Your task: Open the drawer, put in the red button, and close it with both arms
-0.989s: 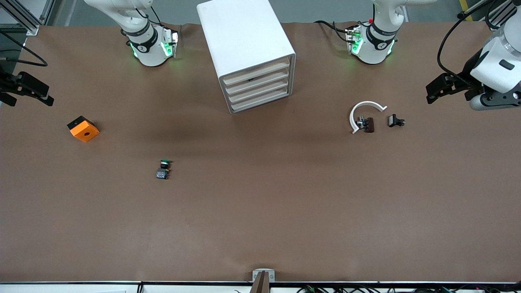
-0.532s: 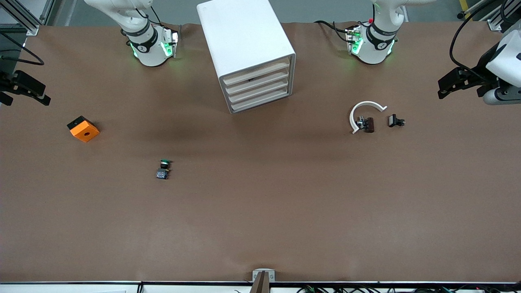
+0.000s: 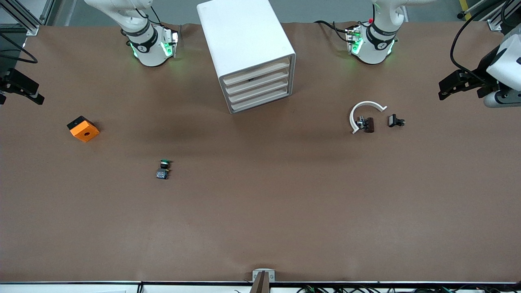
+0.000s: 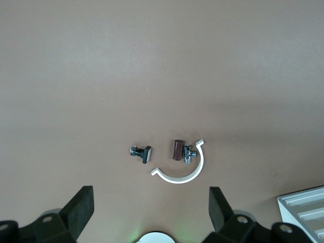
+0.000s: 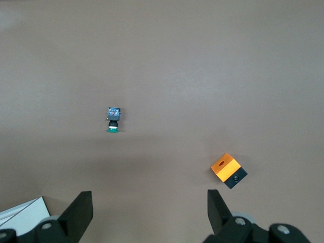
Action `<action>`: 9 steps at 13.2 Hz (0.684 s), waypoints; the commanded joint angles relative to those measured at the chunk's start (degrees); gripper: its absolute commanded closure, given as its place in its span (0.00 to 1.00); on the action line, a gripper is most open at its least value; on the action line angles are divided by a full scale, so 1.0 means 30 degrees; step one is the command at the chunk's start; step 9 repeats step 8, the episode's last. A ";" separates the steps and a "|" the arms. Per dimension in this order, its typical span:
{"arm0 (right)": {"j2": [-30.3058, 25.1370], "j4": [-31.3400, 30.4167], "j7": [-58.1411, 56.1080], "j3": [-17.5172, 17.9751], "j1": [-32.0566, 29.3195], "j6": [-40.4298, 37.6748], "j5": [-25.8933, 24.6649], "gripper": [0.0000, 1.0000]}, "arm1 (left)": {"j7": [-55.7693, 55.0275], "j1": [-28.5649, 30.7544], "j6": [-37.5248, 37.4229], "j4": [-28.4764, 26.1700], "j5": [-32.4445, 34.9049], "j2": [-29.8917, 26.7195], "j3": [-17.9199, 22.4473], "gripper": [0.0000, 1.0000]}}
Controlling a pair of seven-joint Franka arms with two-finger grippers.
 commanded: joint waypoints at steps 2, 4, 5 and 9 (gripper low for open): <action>0.0086 0.0440 -0.0160 -0.0105 -0.0207 -0.0486 -0.0301 0.00 | 0.0552 0.0153 0.0019 0.0287 -0.0251 0.0115 0.0112 0.00; 0.0086 0.0586 -0.0043 -0.0107 -0.0354 -0.0486 -0.0271 0.00 | 0.0553 0.0446 0.0019 0.0550 -0.0310 0.0115 0.0112 0.00; 0.0086 0.0615 -0.0159 -0.0194 -0.0383 -0.0486 -0.0300 0.00 | 0.0553 0.0446 0.0019 0.0580 -0.0310 0.0115 0.0112 0.00; 0.0086 0.0674 -0.0190 -0.1158 -0.0413 -0.0399 -0.0330 0.00 | 0.0553 0.0446 0.0019 0.0581 -0.0251 0.0086 0.0112 0.00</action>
